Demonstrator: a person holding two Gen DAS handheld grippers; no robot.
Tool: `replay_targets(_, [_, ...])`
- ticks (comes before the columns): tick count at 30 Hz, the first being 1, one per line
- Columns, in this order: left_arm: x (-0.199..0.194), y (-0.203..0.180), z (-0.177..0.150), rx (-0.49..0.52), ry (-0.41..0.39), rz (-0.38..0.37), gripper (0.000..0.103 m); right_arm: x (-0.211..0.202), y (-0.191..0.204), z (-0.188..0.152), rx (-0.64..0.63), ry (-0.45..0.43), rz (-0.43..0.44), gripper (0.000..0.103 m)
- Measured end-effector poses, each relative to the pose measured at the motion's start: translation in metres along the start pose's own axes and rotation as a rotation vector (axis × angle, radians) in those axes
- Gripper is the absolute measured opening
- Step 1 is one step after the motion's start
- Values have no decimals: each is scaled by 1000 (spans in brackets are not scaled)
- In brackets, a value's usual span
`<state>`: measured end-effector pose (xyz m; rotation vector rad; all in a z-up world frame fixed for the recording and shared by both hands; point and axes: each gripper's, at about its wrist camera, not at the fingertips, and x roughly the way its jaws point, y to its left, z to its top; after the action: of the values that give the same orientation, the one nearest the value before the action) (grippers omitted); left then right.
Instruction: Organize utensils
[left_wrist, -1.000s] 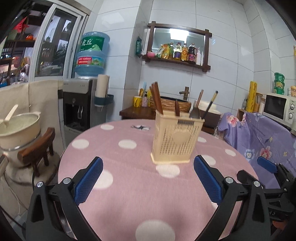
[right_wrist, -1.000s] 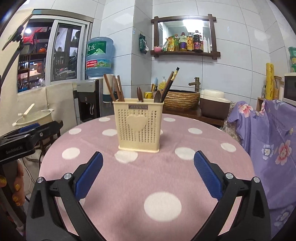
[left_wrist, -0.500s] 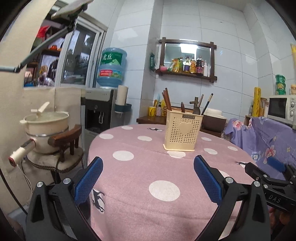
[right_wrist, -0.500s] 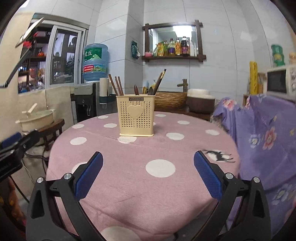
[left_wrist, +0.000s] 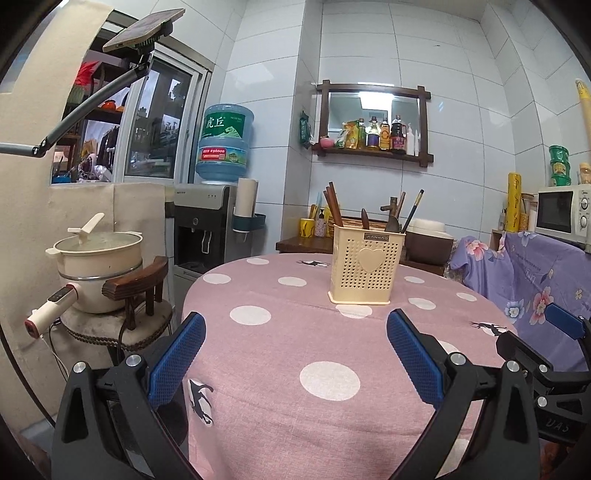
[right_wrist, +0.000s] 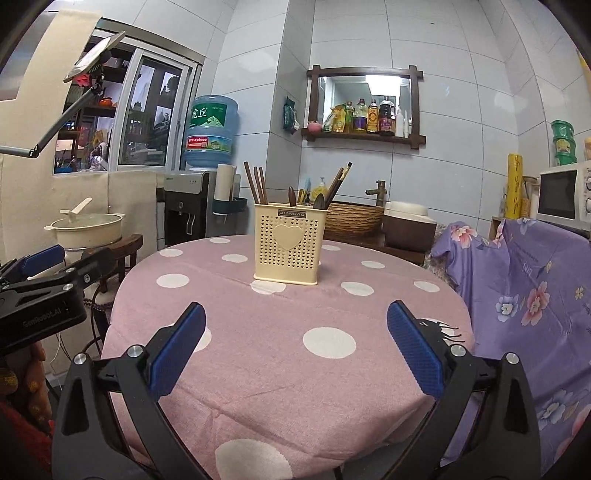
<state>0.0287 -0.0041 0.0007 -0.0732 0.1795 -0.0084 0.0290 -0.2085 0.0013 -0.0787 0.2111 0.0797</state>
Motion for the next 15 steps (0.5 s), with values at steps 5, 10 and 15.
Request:
replay_targets(5, [-1, 0, -1, -4, 2, 7, 98, 0, -1, 0, 2, 0, 1, 97])
replay_targets(10, [-1, 1, -1, -6, 6, 7, 98, 0, 0, 0, 2, 1, 1, 97])
replay_targets(15, [-1, 1, -2, -5, 6, 7, 98, 0, 0, 0, 3, 2, 2, 97])
